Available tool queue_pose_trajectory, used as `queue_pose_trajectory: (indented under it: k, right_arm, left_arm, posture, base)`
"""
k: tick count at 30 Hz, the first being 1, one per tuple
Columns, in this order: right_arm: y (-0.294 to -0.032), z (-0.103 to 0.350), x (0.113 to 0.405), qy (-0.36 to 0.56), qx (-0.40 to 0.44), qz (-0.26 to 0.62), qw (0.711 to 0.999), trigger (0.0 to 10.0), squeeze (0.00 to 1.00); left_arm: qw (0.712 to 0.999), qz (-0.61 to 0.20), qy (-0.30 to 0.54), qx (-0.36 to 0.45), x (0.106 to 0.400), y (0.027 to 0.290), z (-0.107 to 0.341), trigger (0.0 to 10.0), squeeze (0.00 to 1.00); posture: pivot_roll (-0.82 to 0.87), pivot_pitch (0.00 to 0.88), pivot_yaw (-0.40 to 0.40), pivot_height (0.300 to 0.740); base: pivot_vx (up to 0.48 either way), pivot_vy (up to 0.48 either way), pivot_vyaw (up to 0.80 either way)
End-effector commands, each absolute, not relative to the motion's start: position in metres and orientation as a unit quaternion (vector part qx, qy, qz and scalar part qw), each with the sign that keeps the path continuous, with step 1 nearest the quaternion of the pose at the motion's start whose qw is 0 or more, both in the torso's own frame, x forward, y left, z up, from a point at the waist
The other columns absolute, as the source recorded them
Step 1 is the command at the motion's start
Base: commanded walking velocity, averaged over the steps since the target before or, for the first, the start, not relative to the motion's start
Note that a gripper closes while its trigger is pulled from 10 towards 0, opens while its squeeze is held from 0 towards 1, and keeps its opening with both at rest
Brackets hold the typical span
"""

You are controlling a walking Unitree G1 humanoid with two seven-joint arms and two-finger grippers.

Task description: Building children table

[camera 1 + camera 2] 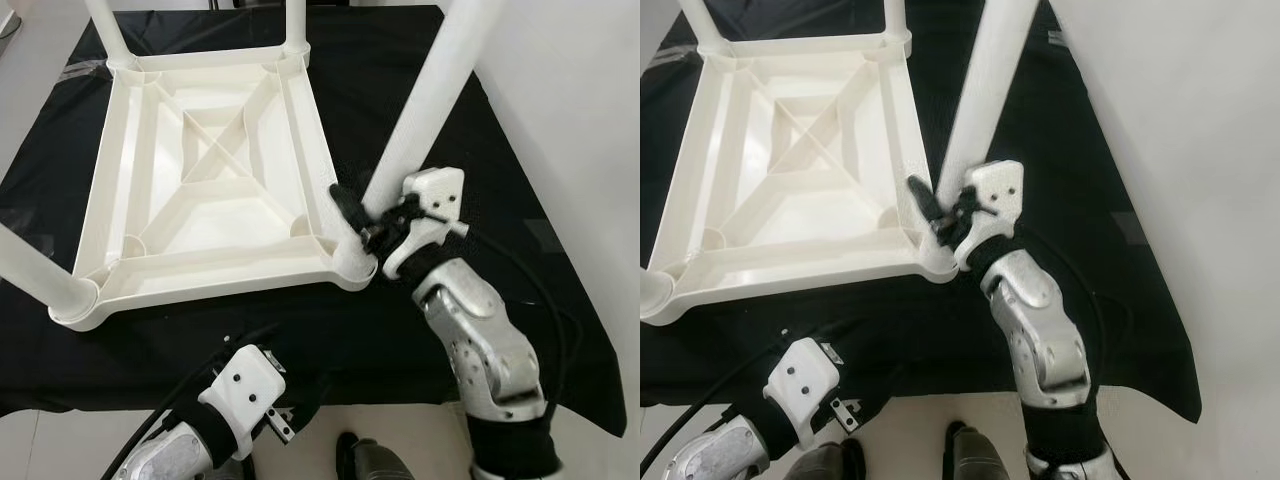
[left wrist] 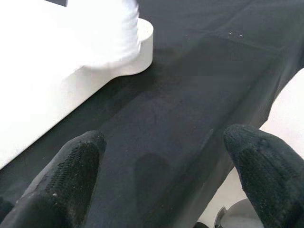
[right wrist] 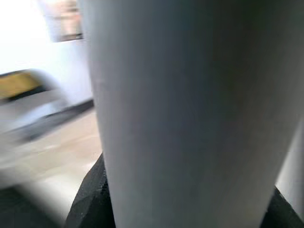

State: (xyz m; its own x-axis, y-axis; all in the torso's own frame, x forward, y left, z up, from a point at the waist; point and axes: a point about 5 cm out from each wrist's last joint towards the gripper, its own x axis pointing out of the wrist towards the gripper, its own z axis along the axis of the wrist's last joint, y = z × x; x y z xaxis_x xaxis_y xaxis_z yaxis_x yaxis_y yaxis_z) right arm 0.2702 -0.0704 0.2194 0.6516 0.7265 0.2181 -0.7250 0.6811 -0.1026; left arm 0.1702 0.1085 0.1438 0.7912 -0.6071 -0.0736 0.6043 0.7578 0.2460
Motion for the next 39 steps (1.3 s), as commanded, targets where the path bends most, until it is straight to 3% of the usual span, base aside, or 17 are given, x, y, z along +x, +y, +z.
queue_pose_trajectory:
  k: [1, 6, 9, 13, 17, 27, 39]
  right_arm:
    - [-0.062, 0.205, 0.261, -0.100, -0.012, 0.448, 0.888, 10.0, 0.00]
    - [-0.067, 0.201, 0.262, -0.106, 0.018, 0.470, 0.876, 10.0, 0.00]
    - [-0.079, 0.202, 0.284, -0.120, 0.041, 0.452, 0.883, 10.0, 0.00]
    - [-0.084, 0.208, 0.290, -0.129, 0.054, 0.445, 0.884, 10.0, 0.00]
    - [-0.102, 0.240, 0.304, -0.175, 0.124, 0.446, 0.869, 10.0, 0.00]
    - [-0.119, 0.257, 0.332, -0.187, 0.050, 0.495, 0.847, 10.0, 0.00]
    - [-0.129, 0.248, 0.348, -0.157, 0.048, 0.529, 0.833, 10.0, 0.00]
  left_arm:
    - [0.936, -0.326, 0.008, 0.130, 0.167, 0.109, 0.137, 10.0, 0.00]
    - [0.936, -0.326, 0.007, 0.129, 0.168, 0.108, 0.138, 10.0, 0.00]
    - [0.936, -0.326, 0.005, 0.131, 0.168, 0.109, 0.139, 10.0, 0.00]
    - [0.936, -0.325, 0.004, 0.132, 0.168, 0.109, 0.140, 10.0, 0.00]
    - [0.939, -0.316, -0.003, 0.133, 0.168, 0.111, 0.144, 10.0, 0.00]
    - [0.949, -0.282, -0.016, 0.142, 0.167, 0.118, 0.153, 10.0, 0.00]
    - [0.962, -0.222, -0.021, 0.157, 0.164, 0.133, 0.161, 10.0, 0.00]
  posture:
    - [0.11, 0.218, -0.035, 0.740]
    - [0.12, 0.218, -0.029, 0.740]
    - [0.12, 0.218, -0.032, 0.740]
    - [0.13, 0.219, -0.034, 0.740]
    - [0.14, 0.227, -0.036, 0.740]
    - [0.17, 0.254, -0.042, 0.740]
    - [0.19, 0.301, -0.036, 0.740]
  base:
    - [0.000, 0.000, 0.00]
    - [0.000, 0.000, 0.00]
    - [0.000, 0.000, 0.00]
    - [0.000, 0.000, 0.00]
    - [0.000, 0.000, 0.00]
    - [0.000, 0.000, 0.00]
    - [0.000, 0.000, 0.00]
